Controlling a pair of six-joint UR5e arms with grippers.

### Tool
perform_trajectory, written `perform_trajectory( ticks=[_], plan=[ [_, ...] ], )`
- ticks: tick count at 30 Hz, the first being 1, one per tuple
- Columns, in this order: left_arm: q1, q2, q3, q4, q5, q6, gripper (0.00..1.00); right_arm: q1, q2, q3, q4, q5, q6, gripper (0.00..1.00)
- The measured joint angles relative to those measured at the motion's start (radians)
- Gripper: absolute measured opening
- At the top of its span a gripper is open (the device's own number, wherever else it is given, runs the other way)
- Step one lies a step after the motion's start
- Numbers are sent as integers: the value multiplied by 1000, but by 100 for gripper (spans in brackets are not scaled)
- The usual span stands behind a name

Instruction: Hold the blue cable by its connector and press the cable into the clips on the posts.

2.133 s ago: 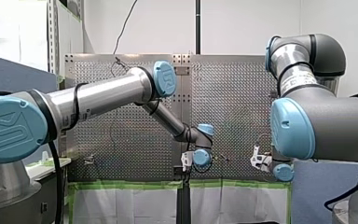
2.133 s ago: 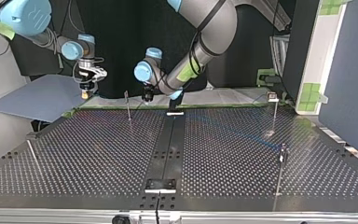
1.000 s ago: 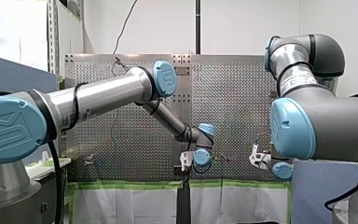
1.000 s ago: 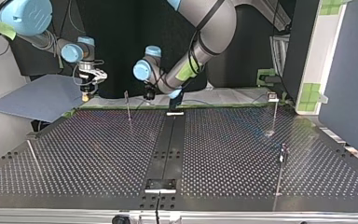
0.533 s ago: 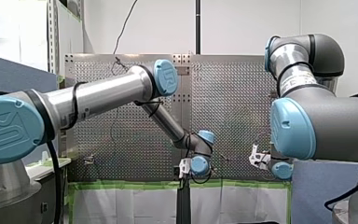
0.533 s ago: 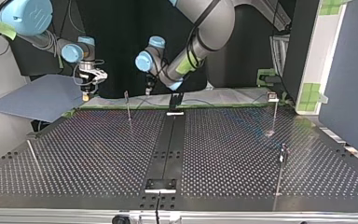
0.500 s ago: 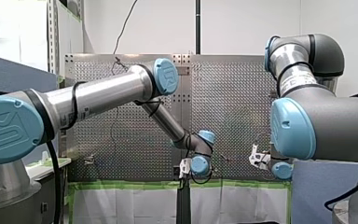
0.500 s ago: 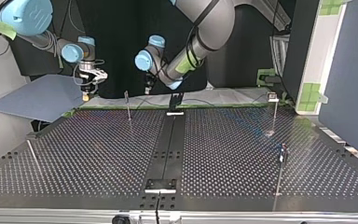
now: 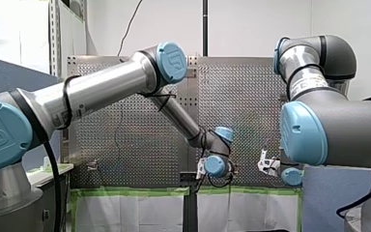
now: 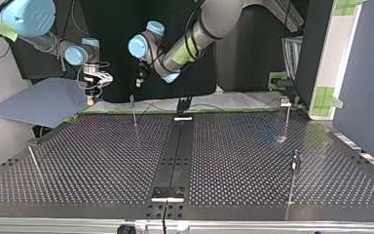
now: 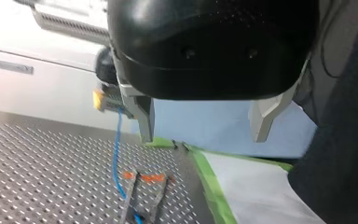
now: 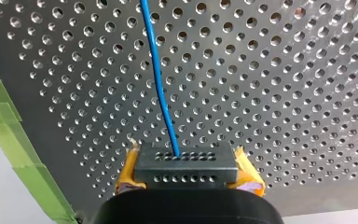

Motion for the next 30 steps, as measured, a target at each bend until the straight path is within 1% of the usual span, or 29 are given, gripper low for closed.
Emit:
perform_trajectory(
  ticks=[4,8,17,22,26,30],
  plan=[
    [-3,2,4,24,-2,-28,100,2,0,0,0,0,3,0],
    [4,0,11,40,-2,-65,100,2,0,0,-1,0,7,0],
    [22,-5,52,28,-11,-136,100,5,0,0,-5,0,14,0],
    [27,-32,75,12,-12,-145,100,5,0,0,-5,0,15,0],
    [28,-63,106,-13,-13,-146,100,6,0,0,-5,0,15,0],
    [30,-92,136,-21,-13,-147,100,8,0,0,-5,0,15,0]
  ],
)
